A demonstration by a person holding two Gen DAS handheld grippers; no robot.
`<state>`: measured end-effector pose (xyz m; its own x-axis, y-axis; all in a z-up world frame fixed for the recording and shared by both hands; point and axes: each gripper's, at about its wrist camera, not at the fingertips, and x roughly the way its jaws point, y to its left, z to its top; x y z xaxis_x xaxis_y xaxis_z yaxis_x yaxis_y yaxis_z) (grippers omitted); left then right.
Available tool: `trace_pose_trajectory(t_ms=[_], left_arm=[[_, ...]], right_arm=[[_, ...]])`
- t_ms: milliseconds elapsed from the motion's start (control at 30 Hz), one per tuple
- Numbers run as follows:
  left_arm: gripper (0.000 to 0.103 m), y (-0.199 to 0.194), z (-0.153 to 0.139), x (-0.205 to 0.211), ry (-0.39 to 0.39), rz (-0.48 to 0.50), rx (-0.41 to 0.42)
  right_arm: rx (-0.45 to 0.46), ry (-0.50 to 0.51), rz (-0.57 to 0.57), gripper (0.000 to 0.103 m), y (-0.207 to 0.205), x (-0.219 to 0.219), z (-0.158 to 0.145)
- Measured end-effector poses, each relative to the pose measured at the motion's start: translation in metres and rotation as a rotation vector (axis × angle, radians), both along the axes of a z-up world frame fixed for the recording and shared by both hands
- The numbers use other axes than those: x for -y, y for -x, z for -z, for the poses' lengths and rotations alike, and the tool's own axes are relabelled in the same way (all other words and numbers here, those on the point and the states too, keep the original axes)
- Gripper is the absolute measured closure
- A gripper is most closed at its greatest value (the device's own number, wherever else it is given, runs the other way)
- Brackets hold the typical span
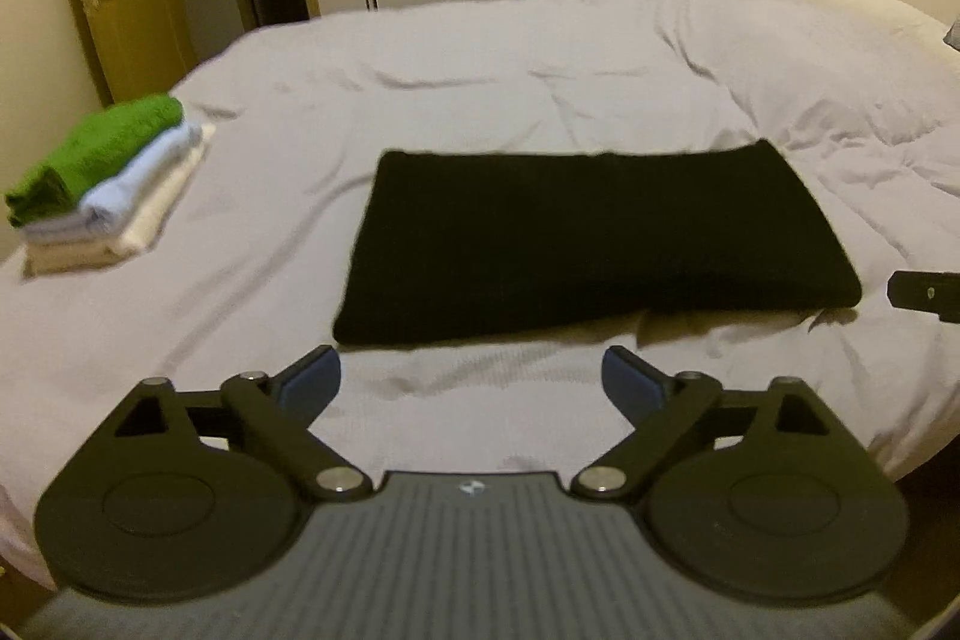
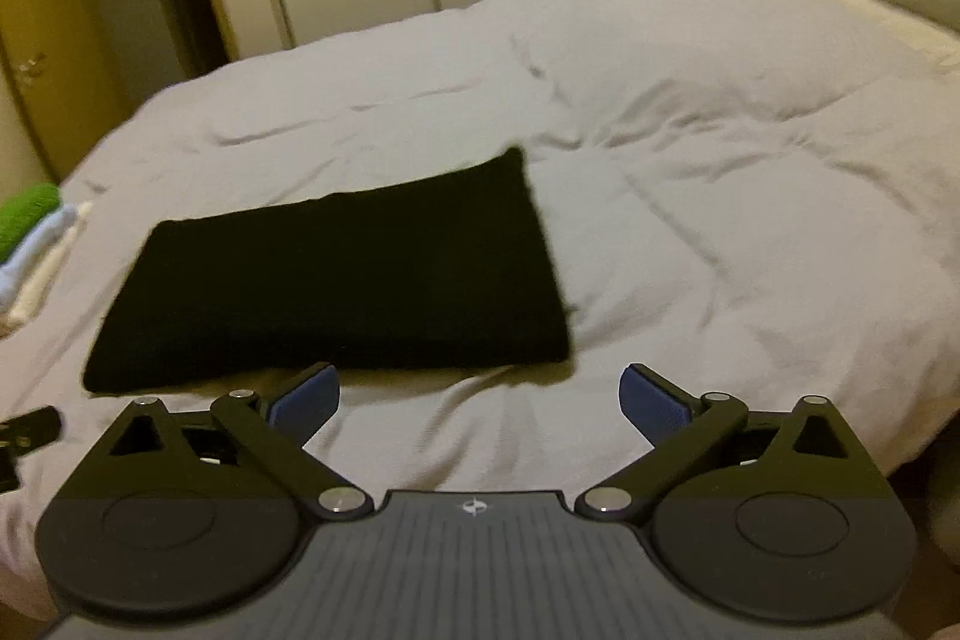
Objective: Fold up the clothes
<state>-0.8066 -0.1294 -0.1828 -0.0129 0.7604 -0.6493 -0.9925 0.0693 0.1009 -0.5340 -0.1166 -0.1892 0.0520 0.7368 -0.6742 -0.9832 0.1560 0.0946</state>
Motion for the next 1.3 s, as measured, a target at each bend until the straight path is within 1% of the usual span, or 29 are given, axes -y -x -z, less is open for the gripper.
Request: trace_pose_trajectory(t_ms=[67, 100, 167, 333, 500, 667, 767, 1033, 1200, 1300], left_arm=[[0.008, -0.001, -0.007, 0.008, -0.016, -0.011, -0.007], [0.007, -0.001, -0.010, 0.011, -0.021, -0.015, -0.009], [0.006, -0.002, -0.015, 0.019, -0.031, -0.019, -0.013], [0.005, -0.007, -0.019, 0.034, -0.037, -0.027, -0.026], [0.004, -0.010, -0.021, 0.051, -0.044, -0.045, -0.039], [0.003, -0.008, -0.020, 0.064, -0.032, -0.064, -0.020], [0.003, -0.009, -0.019, 0.070, -0.033, -0.053, -0.004], [0.001, -0.012, -0.011, 0.063, -0.024, 0.008, -0.002], [0.001, -0.007, 0.001, 0.051, 0.014, 0.034, 0.028], [0.001, -0.001, 0.008, 0.046, 0.033, 0.032, 0.050]], right_arm=[[0.028, -0.010, 0.002, 0.000, 0.003, 0.006, -0.006], [0.026, -0.007, 0.001, 0.000, 0.004, 0.008, -0.008], [0.005, 0.002, -0.006, 0.000, 0.005, 0.012, -0.010], [-0.034, -0.030, -0.087, 0.000, 0.004, 0.024, -0.008], [-0.077, -0.016, -0.119, 0.000, 0.006, 0.027, -0.001], [-0.058, 0.027, -0.130, 0.000, 0.011, 0.029, 0.003], [-0.035, 0.036, -0.131, 0.000, 0.013, 0.029, 0.004], [-0.010, 0.062, -0.075, 0.000, 0.014, 0.027, 0.009], [0.015, 0.085, -0.048, 0.000, 0.016, 0.024, 0.011], [0.031, 0.098, -0.047, 0.000, 0.020, 0.019, 0.013]])
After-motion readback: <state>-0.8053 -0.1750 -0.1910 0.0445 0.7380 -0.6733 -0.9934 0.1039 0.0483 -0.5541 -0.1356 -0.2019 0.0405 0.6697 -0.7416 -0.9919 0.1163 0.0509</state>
